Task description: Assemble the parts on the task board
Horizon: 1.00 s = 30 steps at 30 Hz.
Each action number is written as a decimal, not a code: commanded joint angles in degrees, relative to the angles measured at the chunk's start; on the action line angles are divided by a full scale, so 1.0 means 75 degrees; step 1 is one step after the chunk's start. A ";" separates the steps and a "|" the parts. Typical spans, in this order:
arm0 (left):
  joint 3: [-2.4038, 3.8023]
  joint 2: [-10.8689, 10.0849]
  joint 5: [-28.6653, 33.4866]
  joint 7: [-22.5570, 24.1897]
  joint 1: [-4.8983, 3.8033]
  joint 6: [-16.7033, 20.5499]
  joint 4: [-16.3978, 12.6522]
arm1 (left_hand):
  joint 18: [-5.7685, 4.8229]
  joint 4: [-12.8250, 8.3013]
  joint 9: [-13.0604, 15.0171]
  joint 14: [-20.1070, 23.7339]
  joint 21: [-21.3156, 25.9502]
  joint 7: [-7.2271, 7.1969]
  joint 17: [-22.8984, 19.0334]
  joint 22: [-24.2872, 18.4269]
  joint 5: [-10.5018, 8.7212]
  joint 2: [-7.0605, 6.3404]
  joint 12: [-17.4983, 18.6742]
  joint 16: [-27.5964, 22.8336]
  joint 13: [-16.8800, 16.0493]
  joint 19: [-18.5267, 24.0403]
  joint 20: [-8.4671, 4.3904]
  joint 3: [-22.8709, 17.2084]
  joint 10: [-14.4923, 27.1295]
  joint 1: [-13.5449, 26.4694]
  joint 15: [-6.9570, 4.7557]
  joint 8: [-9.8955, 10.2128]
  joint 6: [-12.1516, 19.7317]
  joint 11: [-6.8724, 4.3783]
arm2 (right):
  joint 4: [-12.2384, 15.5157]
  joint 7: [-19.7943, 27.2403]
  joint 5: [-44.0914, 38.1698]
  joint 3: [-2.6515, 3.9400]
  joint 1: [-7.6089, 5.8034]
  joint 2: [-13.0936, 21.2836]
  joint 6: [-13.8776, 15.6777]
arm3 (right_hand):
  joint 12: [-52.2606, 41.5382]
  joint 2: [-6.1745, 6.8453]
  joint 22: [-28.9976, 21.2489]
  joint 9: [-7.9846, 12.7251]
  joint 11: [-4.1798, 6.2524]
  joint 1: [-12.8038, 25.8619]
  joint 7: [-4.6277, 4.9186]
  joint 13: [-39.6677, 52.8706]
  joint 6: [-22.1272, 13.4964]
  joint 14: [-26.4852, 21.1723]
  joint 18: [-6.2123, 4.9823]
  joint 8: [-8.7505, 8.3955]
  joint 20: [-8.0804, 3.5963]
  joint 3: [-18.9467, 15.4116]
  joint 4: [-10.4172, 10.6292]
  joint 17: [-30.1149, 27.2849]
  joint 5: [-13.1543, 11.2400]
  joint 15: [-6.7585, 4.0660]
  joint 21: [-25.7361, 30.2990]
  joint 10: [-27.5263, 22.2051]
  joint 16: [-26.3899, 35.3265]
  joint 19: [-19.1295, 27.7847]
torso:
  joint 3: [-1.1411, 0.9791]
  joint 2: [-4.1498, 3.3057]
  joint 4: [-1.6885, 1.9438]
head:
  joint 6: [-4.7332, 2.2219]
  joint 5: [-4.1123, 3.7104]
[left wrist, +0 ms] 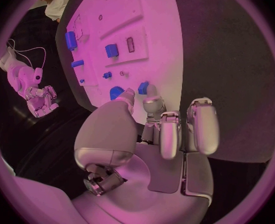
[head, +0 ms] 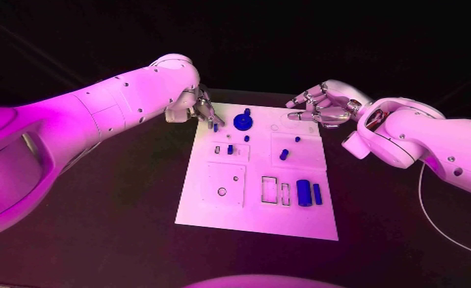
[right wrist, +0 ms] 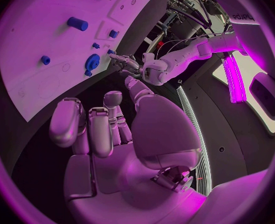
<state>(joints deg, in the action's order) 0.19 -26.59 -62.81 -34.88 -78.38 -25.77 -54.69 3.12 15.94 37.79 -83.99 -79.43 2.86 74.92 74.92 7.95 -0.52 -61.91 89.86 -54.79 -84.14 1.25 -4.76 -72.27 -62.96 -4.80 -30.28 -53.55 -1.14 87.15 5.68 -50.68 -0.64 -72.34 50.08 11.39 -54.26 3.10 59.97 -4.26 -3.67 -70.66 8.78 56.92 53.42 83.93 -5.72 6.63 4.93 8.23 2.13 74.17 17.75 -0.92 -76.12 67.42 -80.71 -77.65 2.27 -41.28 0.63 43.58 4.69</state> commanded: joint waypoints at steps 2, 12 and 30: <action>-0.0010 0.0043 0.0094 0.0064 0.0005 -0.0265 0.0015 | -0.0008 -0.0020 -0.0021 -0.0802 -0.0014 0.0005 0.2010 0.0195 0.0009 0.0017 -0.0022 0.0019 0.0001 -0.0155 0.0040 0.0020 0.0000 -0.0157 0.0018 0.0011 -0.0062 -0.0001 | -0.0007 0.0062 0.0002 0.0001 0.0004 -0.0018 -0.0100 | -0.0047 -0.0084 -0.0002 0.0011 0.0011 0.0003 -0.0009 0.0007 -0.0008 0.0386 -0.0002 0.0025 0.0004 -0.0039 0.0026 -0.0006 0.0030 -0.0006 0.0032 -0.0024 0.0024 0.0068 | -0.0002 0.0000 -0.0001 | 0.0003 -0.0002; -0.0040 0.0086 0.0128 0.0089 0.0020 -0.0134 0.0087 | -0.0002 -0.0224 -0.0093 -0.0802 0.0013 -0.0020 0.2010 0.0182 0.0036 0.0367 -0.0012 0.0019 0.0029 -0.0149 0.0021 -0.0306 0.0014 -0.0738 -0.0004 0.0035 -0.0048 -0.0026 | -0.0006 0.0066 0.0002 0.0001 0.0004 -0.0022 -0.0119 | -0.0047 -0.0084 -0.0002 0.0011 0.0011 0.0003 -0.0009 0.0007 -0.0008 0.0386 -0.0002 0.0025 0.0004 -0.0039 0.0026 -0.0006 0.0030 -0.0006 0.0032 -0.0024 0.0024 0.0068 | -0.0002 -0.0001 -0.0008 | 0.0010 -0.0008; -0.0048 -0.0069 0.0438 0.0395 0.0024 0.0473 -0.0053 | 0.0035 -0.1057 -0.0164 -0.0802 0.0200 0.0032 0.2010 0.0027 0.0079 0.0163 0.0272 0.0019 0.0330 -0.0090 0.0019 -0.2908 0.0134 -0.1521 -0.0005 -0.0010 0.0106 0.0028 | -0.0013 0.0047 0.0002 -0.0001 0.0004 -0.0018 -0.0194 | -0.0078 -0.0091 -0.0006 0.0011 0.0012 -0.0005 -0.0010 0.0030 -0.0006 0.0385 -0.0002 0.0029 0.0004 -0.0042 0.0027 -0.0012 0.0034 -0.0006 0.0034 -0.0007 0.0029 0.0069 | -0.0005 0.0006 0.0003 | 0.0051 -0.0026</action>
<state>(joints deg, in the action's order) -0.17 -26.88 -60.99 -33.59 -78.21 -24.02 -54.67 3.13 12.99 36.35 -83.99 -78.23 3.17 74.91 74.91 8.47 1.83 -60.24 89.86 -52.42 -84.14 1.25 -20.04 -71.19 -74.98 -4.80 -30.01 -52.60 -1.38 87.08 5.72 -50.67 -0.65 -72.34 49.98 10.86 -54.73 3.10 59.97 -4.26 -3.67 -70.66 8.78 57.10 53.42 83.93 -5.72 6.63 4.93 8.06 2.30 74.18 17.75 -0.92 -76.12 67.43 -80.71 -77.65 2.23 -41.26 0.63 43.96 4.54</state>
